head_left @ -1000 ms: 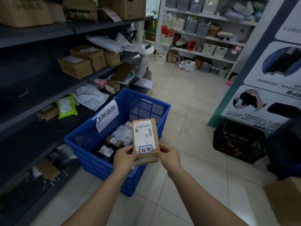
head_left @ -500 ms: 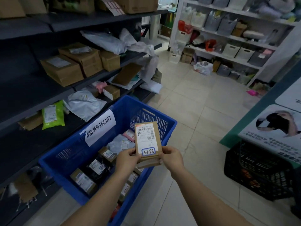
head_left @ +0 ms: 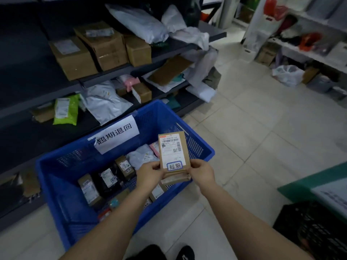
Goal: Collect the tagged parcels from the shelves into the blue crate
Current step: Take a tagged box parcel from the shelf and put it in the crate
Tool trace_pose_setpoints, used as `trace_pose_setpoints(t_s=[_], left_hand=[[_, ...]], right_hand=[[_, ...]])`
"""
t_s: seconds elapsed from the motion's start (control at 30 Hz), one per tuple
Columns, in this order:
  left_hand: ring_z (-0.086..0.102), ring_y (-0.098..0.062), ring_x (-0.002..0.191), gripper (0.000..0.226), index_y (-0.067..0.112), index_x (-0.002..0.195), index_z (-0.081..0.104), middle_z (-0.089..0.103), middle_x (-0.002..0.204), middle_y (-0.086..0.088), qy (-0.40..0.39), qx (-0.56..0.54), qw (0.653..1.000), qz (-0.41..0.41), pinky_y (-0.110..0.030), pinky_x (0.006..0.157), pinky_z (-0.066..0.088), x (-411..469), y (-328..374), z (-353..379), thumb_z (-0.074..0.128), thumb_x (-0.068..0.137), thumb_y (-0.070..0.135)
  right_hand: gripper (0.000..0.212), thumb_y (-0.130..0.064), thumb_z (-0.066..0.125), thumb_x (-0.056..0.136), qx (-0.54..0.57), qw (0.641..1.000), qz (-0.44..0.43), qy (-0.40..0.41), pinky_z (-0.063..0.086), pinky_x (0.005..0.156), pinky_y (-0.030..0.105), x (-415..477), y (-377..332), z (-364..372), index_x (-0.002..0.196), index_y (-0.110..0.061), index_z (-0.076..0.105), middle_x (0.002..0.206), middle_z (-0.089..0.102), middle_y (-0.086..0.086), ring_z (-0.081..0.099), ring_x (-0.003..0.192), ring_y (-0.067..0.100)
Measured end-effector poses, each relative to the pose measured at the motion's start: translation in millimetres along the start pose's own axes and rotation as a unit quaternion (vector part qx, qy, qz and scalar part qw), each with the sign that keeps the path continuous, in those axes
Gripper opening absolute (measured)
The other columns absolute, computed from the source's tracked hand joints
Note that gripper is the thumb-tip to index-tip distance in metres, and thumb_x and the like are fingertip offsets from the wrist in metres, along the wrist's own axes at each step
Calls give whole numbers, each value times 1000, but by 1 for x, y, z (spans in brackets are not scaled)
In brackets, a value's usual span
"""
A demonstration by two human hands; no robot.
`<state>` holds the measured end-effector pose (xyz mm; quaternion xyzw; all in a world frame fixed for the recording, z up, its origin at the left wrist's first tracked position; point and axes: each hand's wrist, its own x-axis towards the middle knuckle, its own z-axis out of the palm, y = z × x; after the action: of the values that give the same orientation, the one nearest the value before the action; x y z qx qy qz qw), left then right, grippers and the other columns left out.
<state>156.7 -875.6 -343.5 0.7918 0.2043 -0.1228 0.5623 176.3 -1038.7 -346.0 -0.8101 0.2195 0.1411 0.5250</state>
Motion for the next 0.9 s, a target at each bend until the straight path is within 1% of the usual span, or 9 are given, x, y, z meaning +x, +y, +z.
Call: trace_pose_setpoints(t_s=[0.13, 0.23, 0.37, 0.53, 0.6, 0.67, 0.73, 0.8, 0.9], left_hand=[[68, -18, 90, 26, 12, 104, 75, 72, 94, 2, 26, 1, 999, -37, -38, 86, 56, 29, 8, 30, 77, 79, 15], [69, -17, 87, 24, 12, 100, 75, 75, 96, 1, 28, 19, 998, -52, -40, 82, 57, 58, 9, 46, 78, 77, 20], [69, -20, 83, 19, 10, 94, 75, 75, 90, -4, 32, 59, 995, -74, -36, 72, 55, 102, 5, 63, 74, 80, 22], [68, -18, 87, 22, 11, 101, 74, 73, 98, -3, 27, 48, 992, -112, -27, 70, 50, 151, -5, 81, 74, 80, 18], [67, -18, 89, 18, 14, 99, 74, 74, 100, -3, 32, 38, 989, -138, -29, 73, 53, 166, -10, 87, 73, 80, 16], [68, -19, 87, 9, 17, 88, 73, 74, 95, -3, 38, 40, 986, -160, -35, 76, 56, 180, -17, 92, 74, 79, 20], [67, -17, 85, 9, 21, 83, 70, 73, 91, -1, 38, 49, 983, -173, -32, 74, 53, 194, -24, 96, 76, 79, 27], [65, -15, 85, 7, 22, 86, 70, 73, 96, -1, 44, 52, 980, -185, -27, 70, 50, 207, -32, 102, 74, 80, 24], [62, -13, 80, 10, 19, 92, 71, 73, 100, -2, 51, 55, 974, -214, -22, 65, 45, 228, -53, 111, 71, 82, 19]], right_hand=[[19, -8, 63, 86, -42, 998, -3, -36, 56, 87, 41, 44, -1, -16, 97, -21, 72, 93, 71, -5, 67, 91, 18], [17, -10, 62, 87, -67, 996, 1, -51, 56, 86, 40, 79, 0, -19, 96, -22, 71, 94, 72, -5, 67, 90, 17], [14, -15, 62, 88, -110, 992, 7, -67, 56, 87, 43, 130, -2, -13, 98, -21, 70, 97, 72, -3, 67, 91, 19], [12, -16, 63, 88, -142, 985, 20, -96, 55, 88, 41, 184, -3, -3, 98, -20, 69, 99, 72, -1, 67, 92, 19], [15, -14, 60, 89, -167, 980, 22, -109, 55, 86, 38, 203, -1, 2, 101, -18, 69, 101, 72, 0, 66, 92, 18], [12, -13, 60, 88, -187, 975, 19, -123, 55, 83, 34, 219, 0, 8, 96, -19, 68, 97, 71, -1, 65, 89, 17], [8, -15, 60, 89, -202, 970, 16, -134, 53, 79, 32, 235, 3, 14, 89, -21, 65, 91, 69, -3, 63, 86, 15], [8, -14, 57, 89, -221, 964, 15, -150, 53, 78, 32, 250, 9, 22, 87, -17, 64, 88, 68, -4, 63, 84, 16], [19, -13, 55, 88, -242, 953, 16, -181, 54, 74, 32, 277, 24, 39, 91, -17, 73, 87, 71, -3, 65, 83, 16]])
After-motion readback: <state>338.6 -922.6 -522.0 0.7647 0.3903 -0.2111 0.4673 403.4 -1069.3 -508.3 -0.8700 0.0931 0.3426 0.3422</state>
